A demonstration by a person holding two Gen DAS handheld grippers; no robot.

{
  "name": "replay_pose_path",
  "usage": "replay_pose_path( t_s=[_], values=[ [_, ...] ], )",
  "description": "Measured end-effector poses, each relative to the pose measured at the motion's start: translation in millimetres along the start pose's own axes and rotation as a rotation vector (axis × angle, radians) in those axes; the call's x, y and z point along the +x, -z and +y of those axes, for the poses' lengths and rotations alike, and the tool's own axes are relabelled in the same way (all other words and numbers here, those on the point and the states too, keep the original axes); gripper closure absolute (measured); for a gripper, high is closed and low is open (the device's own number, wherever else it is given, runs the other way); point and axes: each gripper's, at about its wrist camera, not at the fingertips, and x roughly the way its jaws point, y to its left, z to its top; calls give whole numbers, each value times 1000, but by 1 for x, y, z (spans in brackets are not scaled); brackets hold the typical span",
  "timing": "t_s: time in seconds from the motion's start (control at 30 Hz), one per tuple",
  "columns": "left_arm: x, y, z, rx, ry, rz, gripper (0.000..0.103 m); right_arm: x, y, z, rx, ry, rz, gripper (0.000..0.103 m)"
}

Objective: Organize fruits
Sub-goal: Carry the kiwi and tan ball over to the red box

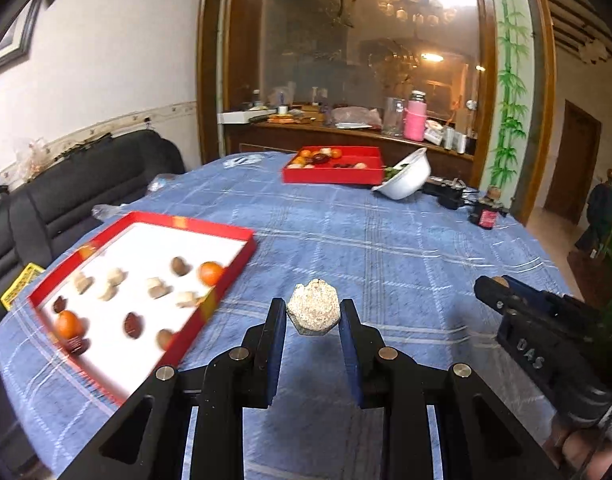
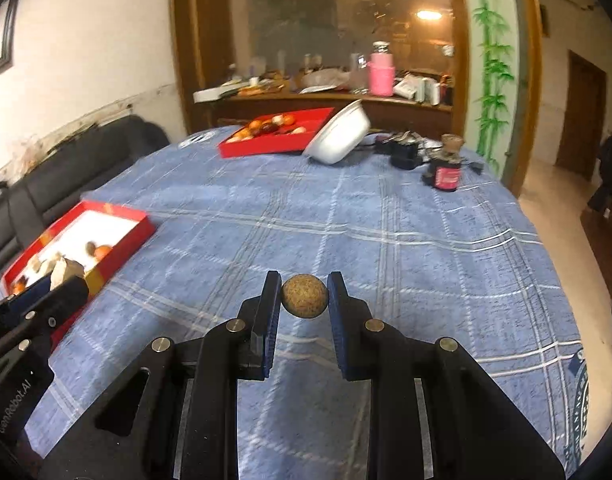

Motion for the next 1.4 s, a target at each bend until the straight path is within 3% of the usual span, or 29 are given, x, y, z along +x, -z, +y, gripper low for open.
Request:
replay_pose_path(
  t_s=[0.17, 0.57, 0.93, 1.4],
  values=[
    [-7, 7, 32, -46, -24, 30, 77, -17, 6, 29, -56, -62, 31, 81],
    [-23, 11, 89, -128, -118, 35, 77, -60, 19, 74, -93, -170, 8, 81],
    [-20, 23, 126, -192, -195, 86, 77, -54, 30, 113, -154, -277, 60, 81],
    [-14, 25, 158, -234, -249, 120, 77, -49, 20, 153, -240, -377, 78, 80]
  ],
)
